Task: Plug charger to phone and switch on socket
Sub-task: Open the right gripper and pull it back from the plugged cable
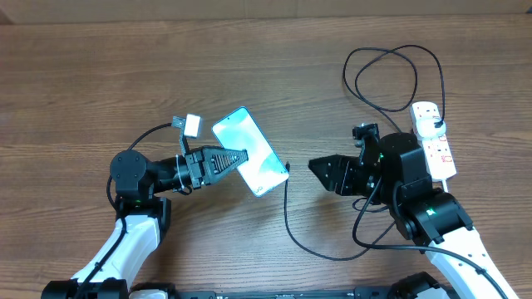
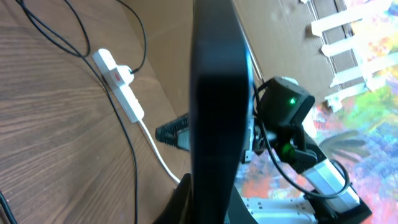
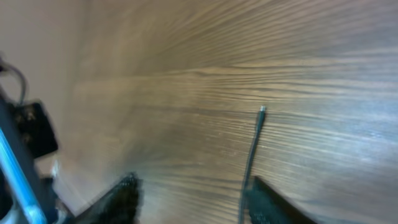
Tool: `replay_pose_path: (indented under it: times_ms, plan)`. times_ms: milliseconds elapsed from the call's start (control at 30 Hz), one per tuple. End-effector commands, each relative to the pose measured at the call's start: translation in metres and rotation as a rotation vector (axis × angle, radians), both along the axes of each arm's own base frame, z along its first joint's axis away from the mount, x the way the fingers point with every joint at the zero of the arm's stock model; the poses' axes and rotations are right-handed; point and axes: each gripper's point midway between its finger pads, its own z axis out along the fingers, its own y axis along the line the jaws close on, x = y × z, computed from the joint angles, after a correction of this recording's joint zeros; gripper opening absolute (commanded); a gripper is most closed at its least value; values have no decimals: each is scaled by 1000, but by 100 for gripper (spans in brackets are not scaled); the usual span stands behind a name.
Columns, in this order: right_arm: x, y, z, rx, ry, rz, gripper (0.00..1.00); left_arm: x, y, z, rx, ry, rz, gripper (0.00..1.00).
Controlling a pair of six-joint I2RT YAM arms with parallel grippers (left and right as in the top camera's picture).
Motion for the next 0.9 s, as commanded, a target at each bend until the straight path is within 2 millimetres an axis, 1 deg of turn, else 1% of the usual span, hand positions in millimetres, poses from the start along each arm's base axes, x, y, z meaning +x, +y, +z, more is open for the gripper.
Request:
replay_pose_path:
  times_ms: [0,67,100,167,200,233,300,367,433,533,667,767,867]
  plan:
    - [14,-23,-15,-104,38,-140,47,14,4,9,-2,-50,65,4]
    - [14,-32,-31,-146,100,-195,47,14,4,7,-1,-35,64,4]
    - [13,-32,-38,-158,120,-194,49,13,4,5,0,-23,58,4]
    - [15,-30,-53,-178,163,-183,57,12,3,2,2,5,46,4]
    - [17,-23,-62,-183,171,-129,61,10,3,1,3,13,39,4]
    - [18,-21,-64,-183,172,-114,61,10,3,1,2,16,36,4]
    - [19,-9,-77,-163,204,-48,65,9,5,2,-5,46,24,4]
    - [20,-5,-90,-161,241,-35,67,8,11,7,-11,78,2,4]
    - [22,-4,-99,-166,260,-33,69,7,18,13,-9,88,-21,4]
    - [26,1,-108,-153,275,-17,74,6,31,20,2,94,-58,4]
    - [27,11,-116,-115,292,23,75,15,45,24,5,128,-67,4]
    - [26,12,-126,-121,319,26,74,25,46,18,-4,176,-71,4]
    - [25,16,-130,-105,336,41,74,31,41,3,-13,232,-92,4]
